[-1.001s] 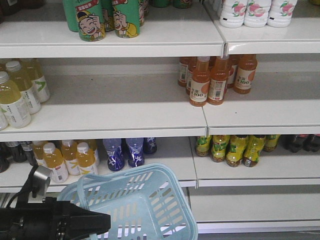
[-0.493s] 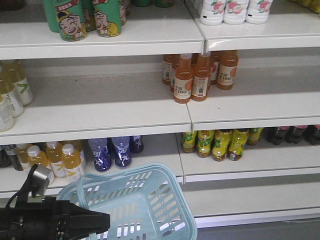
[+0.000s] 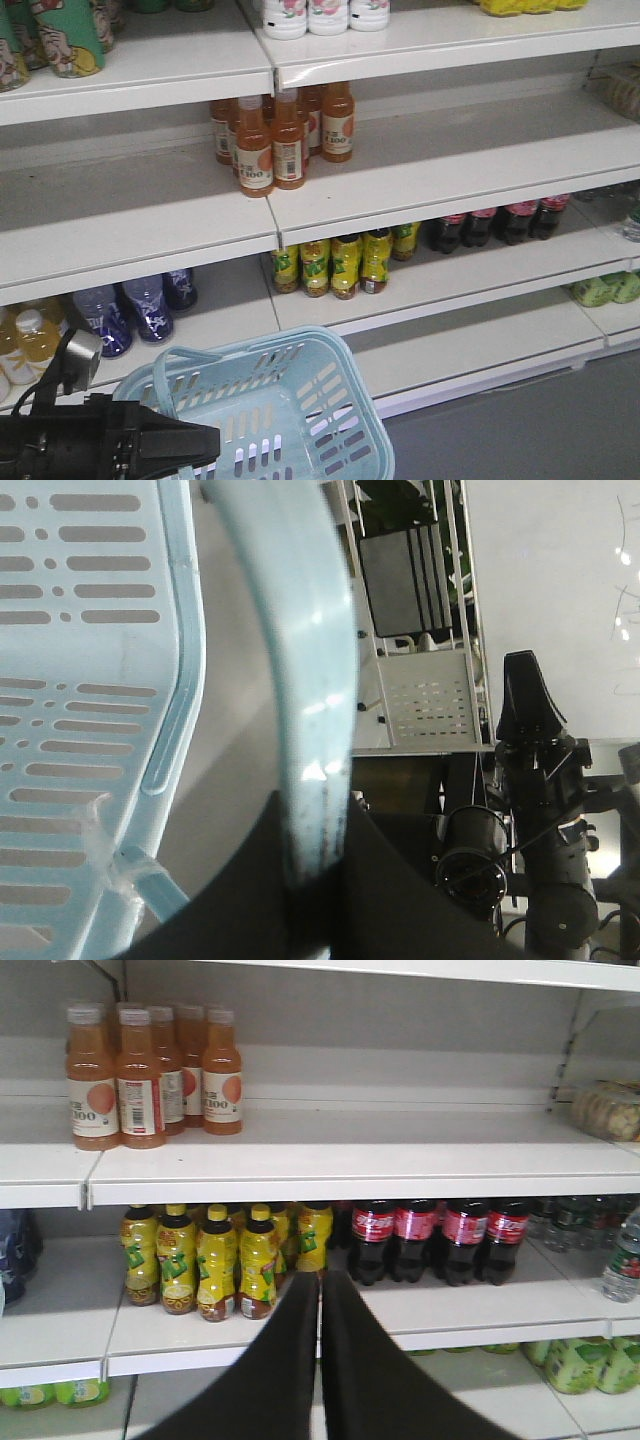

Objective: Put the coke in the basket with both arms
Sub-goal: 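Turn the base away from the shelf while holding the basket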

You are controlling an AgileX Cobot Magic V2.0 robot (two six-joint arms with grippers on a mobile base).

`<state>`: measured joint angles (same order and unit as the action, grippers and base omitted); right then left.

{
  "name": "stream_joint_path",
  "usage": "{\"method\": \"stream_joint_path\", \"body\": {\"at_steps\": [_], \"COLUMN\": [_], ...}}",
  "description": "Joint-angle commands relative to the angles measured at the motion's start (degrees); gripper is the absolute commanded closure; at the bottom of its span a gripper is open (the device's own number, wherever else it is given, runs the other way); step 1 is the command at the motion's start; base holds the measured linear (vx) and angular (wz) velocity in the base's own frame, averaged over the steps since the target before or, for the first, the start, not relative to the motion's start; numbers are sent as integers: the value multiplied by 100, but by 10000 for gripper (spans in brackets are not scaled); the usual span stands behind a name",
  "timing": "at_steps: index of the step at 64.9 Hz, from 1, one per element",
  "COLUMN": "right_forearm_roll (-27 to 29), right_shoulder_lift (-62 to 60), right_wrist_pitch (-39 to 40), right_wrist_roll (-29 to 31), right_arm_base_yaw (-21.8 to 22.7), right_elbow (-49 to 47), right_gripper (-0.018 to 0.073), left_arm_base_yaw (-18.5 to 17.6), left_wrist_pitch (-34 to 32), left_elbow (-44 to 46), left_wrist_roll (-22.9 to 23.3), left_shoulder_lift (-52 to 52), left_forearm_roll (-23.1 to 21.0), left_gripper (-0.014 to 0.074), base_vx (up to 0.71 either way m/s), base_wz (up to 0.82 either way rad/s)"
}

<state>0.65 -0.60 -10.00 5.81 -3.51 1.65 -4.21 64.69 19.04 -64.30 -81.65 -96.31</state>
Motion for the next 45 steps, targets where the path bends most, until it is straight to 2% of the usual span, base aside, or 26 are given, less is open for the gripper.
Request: {"method": "stream_joint_path", "body": {"at_steps": [1,45], "right_forearm_roll": [-14,-14], "right_shoulder_lift": [-74,-74], "right_wrist_pitch": [423,423], "right_wrist_roll": [27,27], "right_arm_base_yaw": [2,2], "right_elbow": [40,40], "right_gripper": [561,561], "left_arm_base_yaw": [-25,-25], "left_wrist_pitch": [499,499], "left_elbow": [82,82], "left_wrist_roll": [-73,-73], "left_shoulder_lift": [151,151], "left_forearm_roll": [-587,-587], "left_gripper": [604,604], "base_vx": [-7,-8], "base_wz": [-41,-42]}}
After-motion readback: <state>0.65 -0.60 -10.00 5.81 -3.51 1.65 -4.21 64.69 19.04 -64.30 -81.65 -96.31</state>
